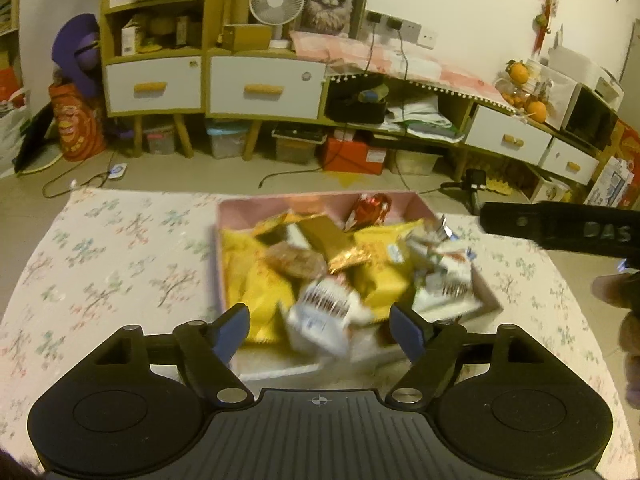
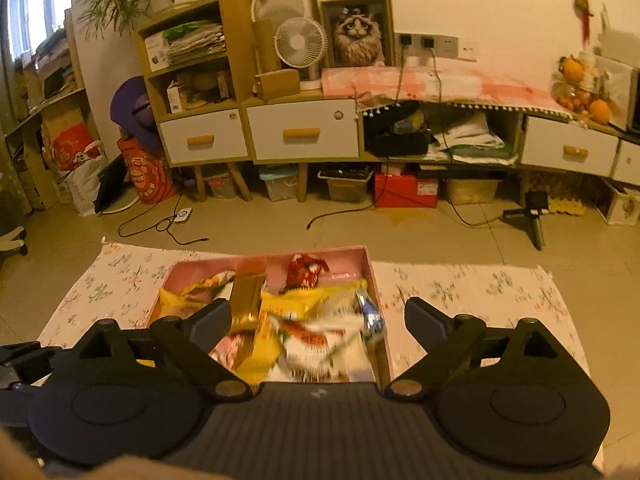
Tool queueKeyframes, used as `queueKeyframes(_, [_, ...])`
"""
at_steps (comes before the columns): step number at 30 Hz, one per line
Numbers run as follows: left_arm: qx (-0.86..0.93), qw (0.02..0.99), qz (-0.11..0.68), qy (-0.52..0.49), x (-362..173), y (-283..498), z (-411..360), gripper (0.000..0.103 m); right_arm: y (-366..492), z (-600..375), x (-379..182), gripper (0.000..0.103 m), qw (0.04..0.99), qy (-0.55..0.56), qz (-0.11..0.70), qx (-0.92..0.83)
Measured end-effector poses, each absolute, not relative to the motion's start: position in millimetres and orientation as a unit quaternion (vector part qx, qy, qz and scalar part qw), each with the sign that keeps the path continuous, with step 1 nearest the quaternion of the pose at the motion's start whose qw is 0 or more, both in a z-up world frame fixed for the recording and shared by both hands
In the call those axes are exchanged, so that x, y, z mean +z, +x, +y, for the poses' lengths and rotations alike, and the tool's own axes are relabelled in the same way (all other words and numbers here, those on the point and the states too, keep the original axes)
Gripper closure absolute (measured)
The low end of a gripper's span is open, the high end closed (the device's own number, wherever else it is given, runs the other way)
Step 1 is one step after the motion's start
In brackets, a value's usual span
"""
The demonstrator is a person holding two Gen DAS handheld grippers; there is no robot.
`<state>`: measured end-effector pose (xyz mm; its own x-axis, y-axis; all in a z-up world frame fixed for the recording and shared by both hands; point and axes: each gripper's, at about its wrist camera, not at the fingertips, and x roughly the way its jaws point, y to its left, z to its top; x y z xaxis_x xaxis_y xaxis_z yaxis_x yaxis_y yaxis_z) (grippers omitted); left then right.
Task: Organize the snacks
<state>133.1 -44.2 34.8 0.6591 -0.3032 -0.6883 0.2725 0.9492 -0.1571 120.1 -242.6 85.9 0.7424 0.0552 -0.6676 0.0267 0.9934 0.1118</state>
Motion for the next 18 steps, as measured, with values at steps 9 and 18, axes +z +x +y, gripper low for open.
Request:
queueKeyframes(9, [-0.136,0.907,0.398,-0.016,22,95,-19,0.011,82,-236,78,0.004,0.927,0.050,0.372,-0.011])
queueKeyframes(18, [-0.107,0.901,0.420,-0.023,9,64,2,0.006,49,-222,62,0.003,0.911,0.038,0.409,-0.030])
